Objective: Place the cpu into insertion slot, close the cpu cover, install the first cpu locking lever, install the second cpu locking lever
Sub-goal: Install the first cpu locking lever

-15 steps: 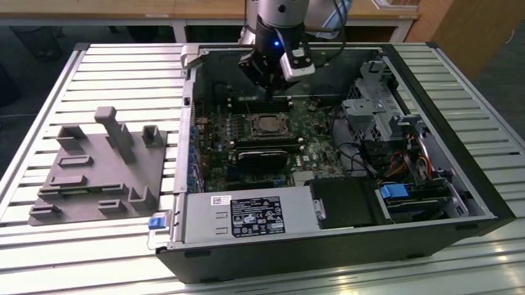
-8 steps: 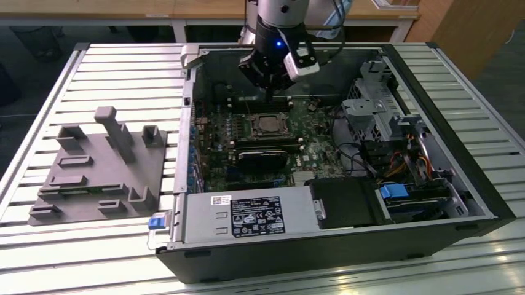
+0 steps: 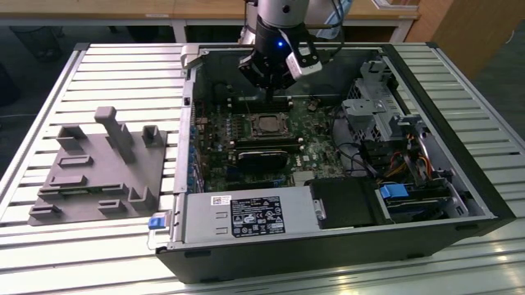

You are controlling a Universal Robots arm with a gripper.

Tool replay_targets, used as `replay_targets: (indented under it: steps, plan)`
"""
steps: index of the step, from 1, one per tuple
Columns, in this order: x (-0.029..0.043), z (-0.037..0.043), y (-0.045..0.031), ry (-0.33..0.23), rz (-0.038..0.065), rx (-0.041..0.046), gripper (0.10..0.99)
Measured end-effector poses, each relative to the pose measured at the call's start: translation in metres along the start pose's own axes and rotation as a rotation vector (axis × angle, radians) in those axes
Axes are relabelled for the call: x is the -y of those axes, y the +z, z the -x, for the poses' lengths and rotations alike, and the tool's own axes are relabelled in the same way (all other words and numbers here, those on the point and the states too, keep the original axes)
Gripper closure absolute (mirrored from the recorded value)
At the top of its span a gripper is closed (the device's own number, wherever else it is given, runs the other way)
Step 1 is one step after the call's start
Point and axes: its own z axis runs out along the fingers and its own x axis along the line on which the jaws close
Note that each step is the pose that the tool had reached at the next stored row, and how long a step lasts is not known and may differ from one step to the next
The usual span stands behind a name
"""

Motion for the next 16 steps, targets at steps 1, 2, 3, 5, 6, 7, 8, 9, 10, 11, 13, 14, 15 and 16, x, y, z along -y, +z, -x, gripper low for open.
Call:
replay_targets:
  steps: [1,2,3,5,6,7,8,9,10,11,13,14,15,16]
  plan:
    - [0.0,-0.0001,0.0,0.0,0.0,0.0001,0.98]
    - [0.0,-0.0002,0.0001,-0.001,0.0,0.0002,0.98]
    - [0.0,-0.0002,0.0001,-0.002,0.0,0.0002,0.98]
    - [0.0,-0.0002,0.0003,-0.022,-0.001,-0.0003,0.98]
    - [0.0,-0.0003,0.0003,-0.037,-0.001,-0.001,0.98]
    - [0.0,-0.0003,0.0004,-0.053,-0.002,-0.0015,0.98]
    - [0.0001,-0.0003,0.0006,-0.063,-0.002,-0.001,0.98]
    - [0.0002,-0.0011,0.001,-0.066,-0.002,0.0035,0.98]
    - [0.0004,-0.003,0.0014,-0.066,-0.001,0.0122,0.98]
    - [0.0006,-0.0061,0.0018,-0.067,0.0,0.0217,0.98]
    - [0.0013,-0.0135,0.0024,-0.068,0.005,0.04,0.98]
    - [0.0016,-0.0166,0.0027,-0.068,0.008,0.0464,0.98]
    - [0.0018,-0.019,0.0031,-0.068,0.011,0.0503,0.98]
    - [0.002,-0.0208,0.0036,-0.069,0.014,0.0526,0.98]
